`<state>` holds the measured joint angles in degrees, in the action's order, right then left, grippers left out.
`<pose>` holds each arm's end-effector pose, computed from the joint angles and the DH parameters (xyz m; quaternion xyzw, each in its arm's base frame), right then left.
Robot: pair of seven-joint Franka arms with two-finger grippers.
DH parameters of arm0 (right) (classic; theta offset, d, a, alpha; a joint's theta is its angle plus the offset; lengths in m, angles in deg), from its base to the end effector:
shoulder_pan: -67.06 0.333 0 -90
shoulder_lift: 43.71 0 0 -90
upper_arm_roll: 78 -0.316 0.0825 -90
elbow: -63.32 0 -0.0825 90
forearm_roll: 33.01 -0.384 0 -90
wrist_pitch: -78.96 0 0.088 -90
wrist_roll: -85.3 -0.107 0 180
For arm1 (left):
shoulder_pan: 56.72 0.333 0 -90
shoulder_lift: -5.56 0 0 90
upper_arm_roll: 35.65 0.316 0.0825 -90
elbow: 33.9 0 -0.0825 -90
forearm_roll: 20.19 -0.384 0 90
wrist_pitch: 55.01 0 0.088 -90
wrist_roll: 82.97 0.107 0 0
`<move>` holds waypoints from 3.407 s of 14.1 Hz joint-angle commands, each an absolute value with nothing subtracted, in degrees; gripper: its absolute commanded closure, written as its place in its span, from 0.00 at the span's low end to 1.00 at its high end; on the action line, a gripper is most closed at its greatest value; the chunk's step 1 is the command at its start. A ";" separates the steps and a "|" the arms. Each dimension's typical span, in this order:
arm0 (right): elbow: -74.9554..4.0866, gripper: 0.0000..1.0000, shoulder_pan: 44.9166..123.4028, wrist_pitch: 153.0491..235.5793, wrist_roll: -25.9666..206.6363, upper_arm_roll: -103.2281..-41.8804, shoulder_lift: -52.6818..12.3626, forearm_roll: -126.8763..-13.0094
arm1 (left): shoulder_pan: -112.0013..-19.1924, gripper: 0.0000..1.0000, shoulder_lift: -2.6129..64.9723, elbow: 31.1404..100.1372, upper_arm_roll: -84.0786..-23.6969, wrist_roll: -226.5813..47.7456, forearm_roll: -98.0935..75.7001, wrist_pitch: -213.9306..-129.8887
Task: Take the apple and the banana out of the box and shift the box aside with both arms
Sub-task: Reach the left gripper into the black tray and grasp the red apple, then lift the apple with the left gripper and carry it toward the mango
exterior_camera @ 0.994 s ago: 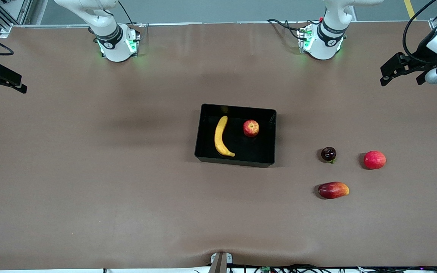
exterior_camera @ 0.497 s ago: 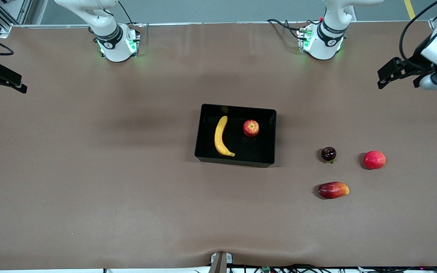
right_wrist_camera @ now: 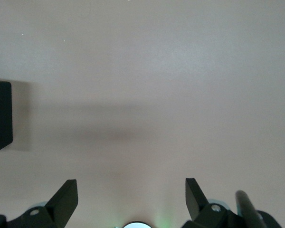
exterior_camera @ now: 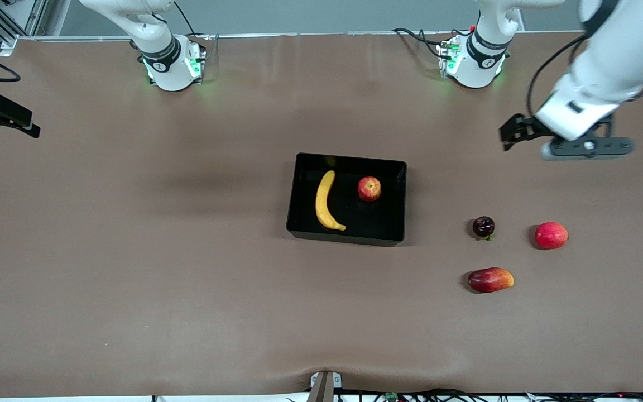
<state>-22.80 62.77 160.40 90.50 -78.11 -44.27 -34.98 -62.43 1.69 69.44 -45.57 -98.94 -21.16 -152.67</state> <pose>0.5348 -0.0350 0.6488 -0.9991 -0.0108 0.0344 0.0200 0.5180 -0.1458 0.5618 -0.9998 -0.0020 0.0118 0.0181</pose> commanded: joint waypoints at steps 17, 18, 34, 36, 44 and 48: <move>-21.84 0.00 61.61 160.08 90.75 -78.79 -43.27 -34.50 | -71.58 0.00 28.31 77.46 -62.28 -145.28 -33.28 -182.00; -21.93 0.00 61.70 160.08 90.75 -78.79 -43.27 -34.50 | -71.66 0.00 29.71 77.46 -62.28 -145.37 -34.15 -183.14; -21.93 0.00 62.32 159.99 90.93 -78.79 -43.27 -34.42 | -73.15 0.71 39.49 75.62 -62.19 -155.30 -45.33 -190.90; -21.93 0.00 62.23 159.99 90.84 -78.79 -43.27 -34.42 | -73.16 1.00 38.17 75.44 -62.28 -155.30 -45.33 -190.80; -21.84 0.00 62.05 160.08 90.75 -78.88 -43.27 -34.50 | -72.02 1.00 31.75 59.37 -62.46 -138.46 -44.18 -164.28; -21.76 0.00 62.32 160.08 90.75 -78.88 -43.27 -34.50 | -63.60 1.00 27.98 57.33 -62.37 -122.48 -34.98 -161.89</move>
